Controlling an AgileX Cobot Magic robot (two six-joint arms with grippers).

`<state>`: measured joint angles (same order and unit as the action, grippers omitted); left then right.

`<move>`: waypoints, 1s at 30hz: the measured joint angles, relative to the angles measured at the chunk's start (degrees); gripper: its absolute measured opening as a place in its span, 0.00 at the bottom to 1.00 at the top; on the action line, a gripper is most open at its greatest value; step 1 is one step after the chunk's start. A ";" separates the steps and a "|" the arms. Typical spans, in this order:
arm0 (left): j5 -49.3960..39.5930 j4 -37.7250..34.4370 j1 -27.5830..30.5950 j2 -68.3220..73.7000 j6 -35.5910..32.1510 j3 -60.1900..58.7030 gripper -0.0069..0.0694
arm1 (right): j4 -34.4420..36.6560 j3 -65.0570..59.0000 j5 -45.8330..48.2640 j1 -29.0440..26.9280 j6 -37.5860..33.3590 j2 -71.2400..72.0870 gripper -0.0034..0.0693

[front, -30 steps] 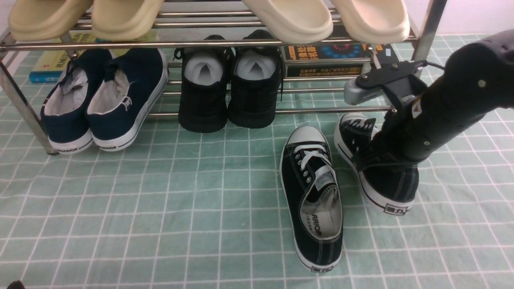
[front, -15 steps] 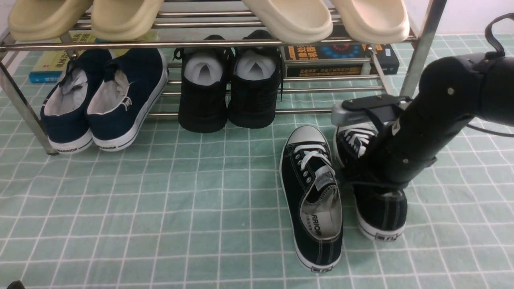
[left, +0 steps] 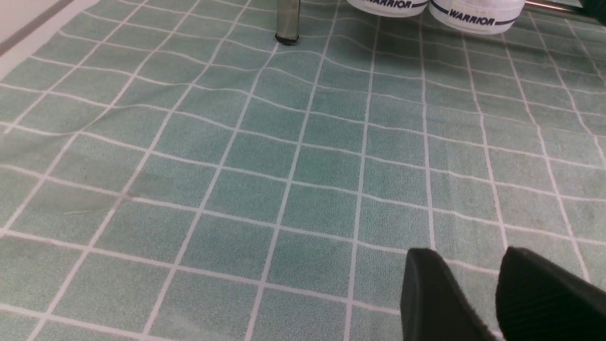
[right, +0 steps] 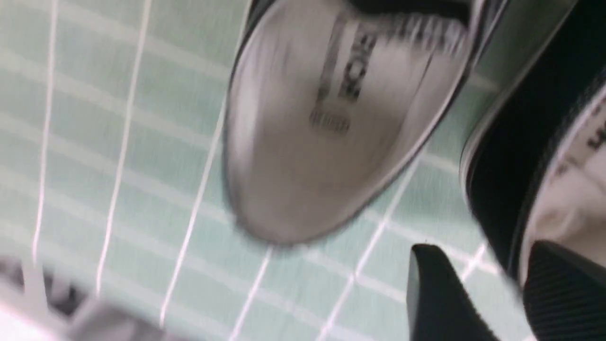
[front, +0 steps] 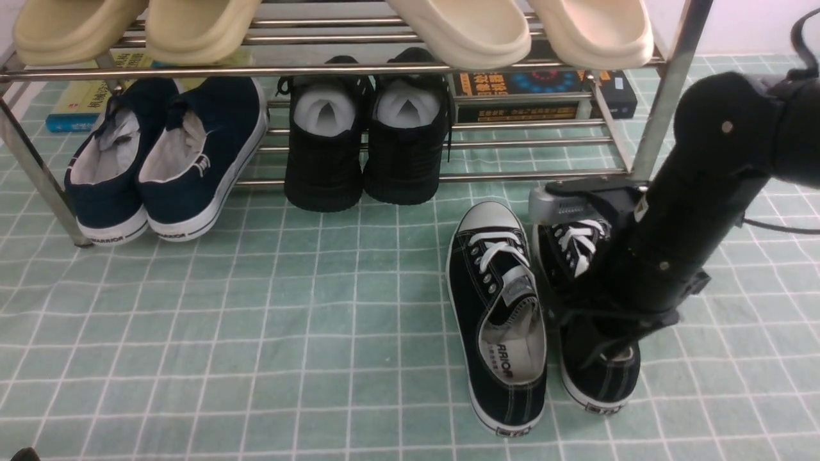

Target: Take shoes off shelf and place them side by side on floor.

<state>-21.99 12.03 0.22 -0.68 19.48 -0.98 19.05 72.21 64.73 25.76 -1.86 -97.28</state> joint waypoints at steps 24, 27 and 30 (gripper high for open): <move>0.00 0.13 0.00 0.00 0.00 0.00 0.41 | -4.65 -32.95 -21.53 0.05 -4.95 61.99 0.03; 0.00 0.13 0.00 0.00 0.00 0.00 0.41 | -4.43 -44.49 -36.18 0.05 -4.95 71.29 0.03; 0.00 0.18 0.00 0.00 0.00 0.00 0.41 | -4.29 -49.31 -43.02 0.05 -5.01 74.91 0.03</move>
<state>-21.99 12.20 0.22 -0.68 19.48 -0.98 14.76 22.90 21.71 25.81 -6.87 -22.38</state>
